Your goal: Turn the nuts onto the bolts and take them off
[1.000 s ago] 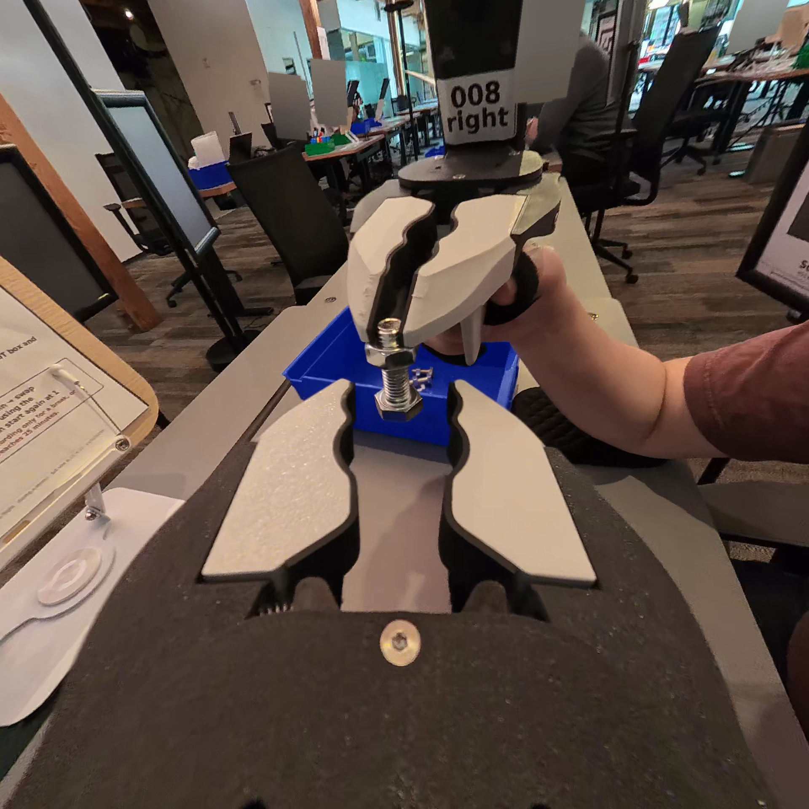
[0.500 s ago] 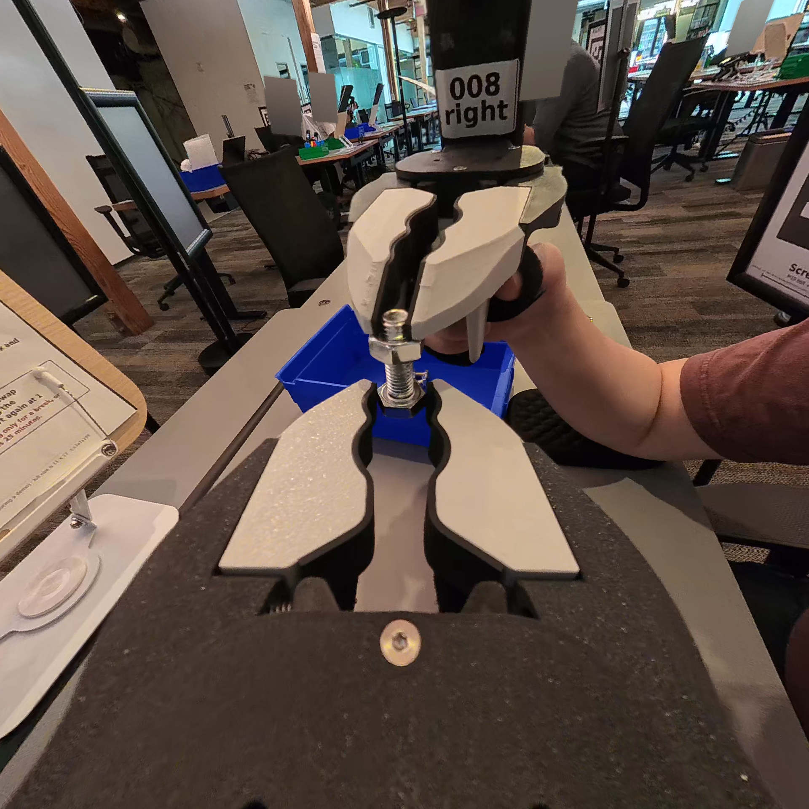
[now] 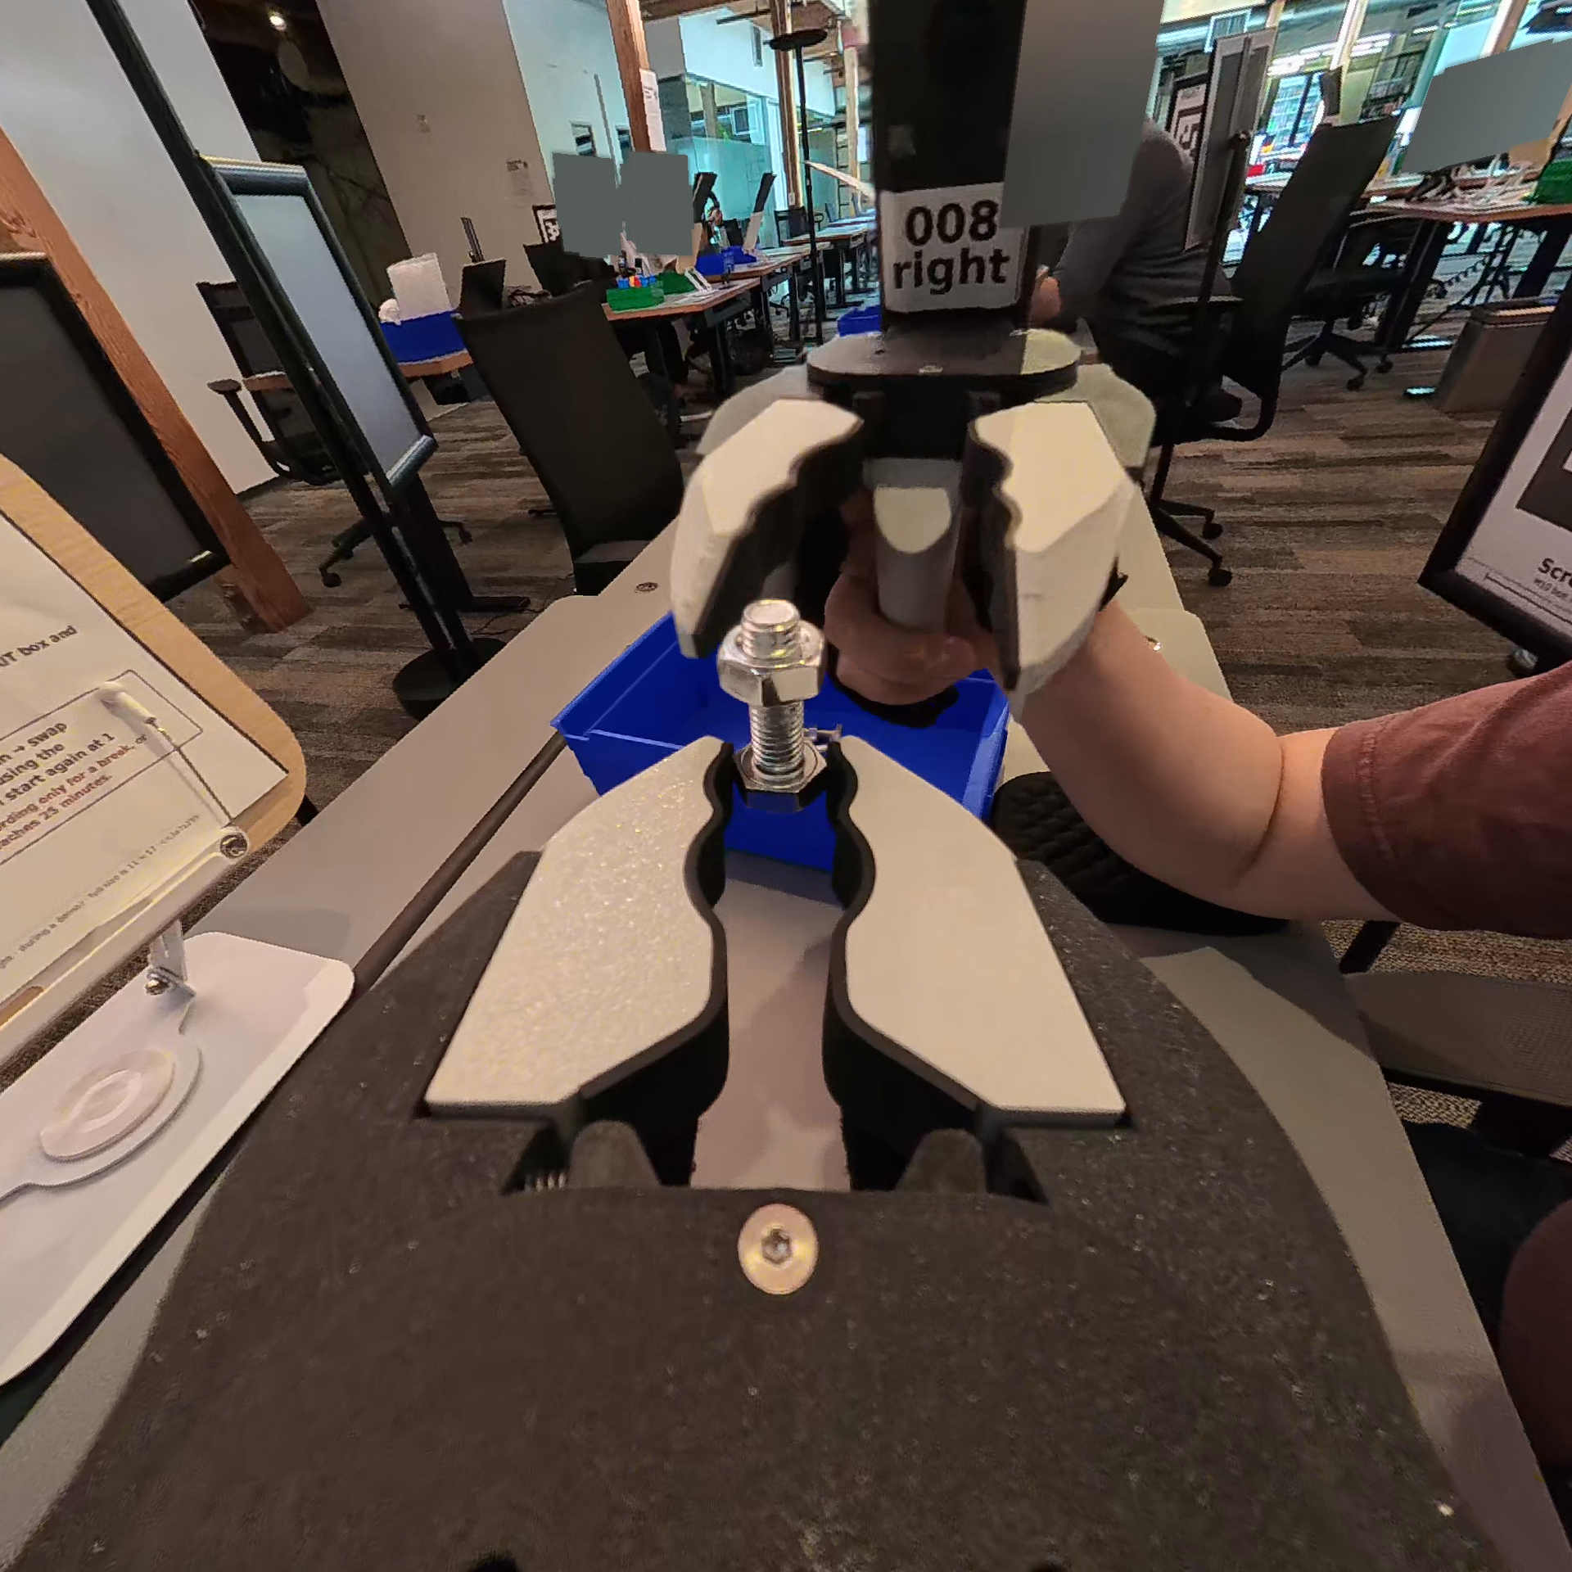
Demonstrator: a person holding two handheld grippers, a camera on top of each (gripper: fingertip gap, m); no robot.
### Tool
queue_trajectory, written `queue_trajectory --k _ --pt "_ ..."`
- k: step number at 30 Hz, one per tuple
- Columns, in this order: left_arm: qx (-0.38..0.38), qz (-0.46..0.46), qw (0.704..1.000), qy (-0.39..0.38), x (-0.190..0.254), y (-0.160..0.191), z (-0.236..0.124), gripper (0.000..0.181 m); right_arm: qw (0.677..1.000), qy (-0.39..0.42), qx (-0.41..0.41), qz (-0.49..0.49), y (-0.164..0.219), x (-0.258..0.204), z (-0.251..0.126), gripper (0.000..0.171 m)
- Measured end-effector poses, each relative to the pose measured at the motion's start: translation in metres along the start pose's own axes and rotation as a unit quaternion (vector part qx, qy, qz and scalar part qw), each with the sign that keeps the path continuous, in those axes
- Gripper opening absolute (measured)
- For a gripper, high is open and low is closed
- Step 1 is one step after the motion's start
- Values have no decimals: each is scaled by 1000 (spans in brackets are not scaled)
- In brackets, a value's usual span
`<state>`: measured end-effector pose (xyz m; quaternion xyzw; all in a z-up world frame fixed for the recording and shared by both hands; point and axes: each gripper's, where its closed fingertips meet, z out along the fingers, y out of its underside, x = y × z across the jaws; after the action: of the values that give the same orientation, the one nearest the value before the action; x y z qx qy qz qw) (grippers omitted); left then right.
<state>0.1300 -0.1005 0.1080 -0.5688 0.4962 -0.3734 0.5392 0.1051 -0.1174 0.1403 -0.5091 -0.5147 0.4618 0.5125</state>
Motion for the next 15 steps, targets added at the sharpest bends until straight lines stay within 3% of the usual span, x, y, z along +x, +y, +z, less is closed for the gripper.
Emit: queue_trajectory --k 3,10,15 --pt "0 -11 1000 -9 -5 0 -3 20 999 -5 2 -31 -5 -8 -5 32" --pt "-1 -9 1000 -6 -4 -1 -4 20 997 64 -28 -18 9 19 -1 32" --pt "-9 -2 1000 -2 1 1 -1 20 1000 21 -6 15 12 16 9 13"
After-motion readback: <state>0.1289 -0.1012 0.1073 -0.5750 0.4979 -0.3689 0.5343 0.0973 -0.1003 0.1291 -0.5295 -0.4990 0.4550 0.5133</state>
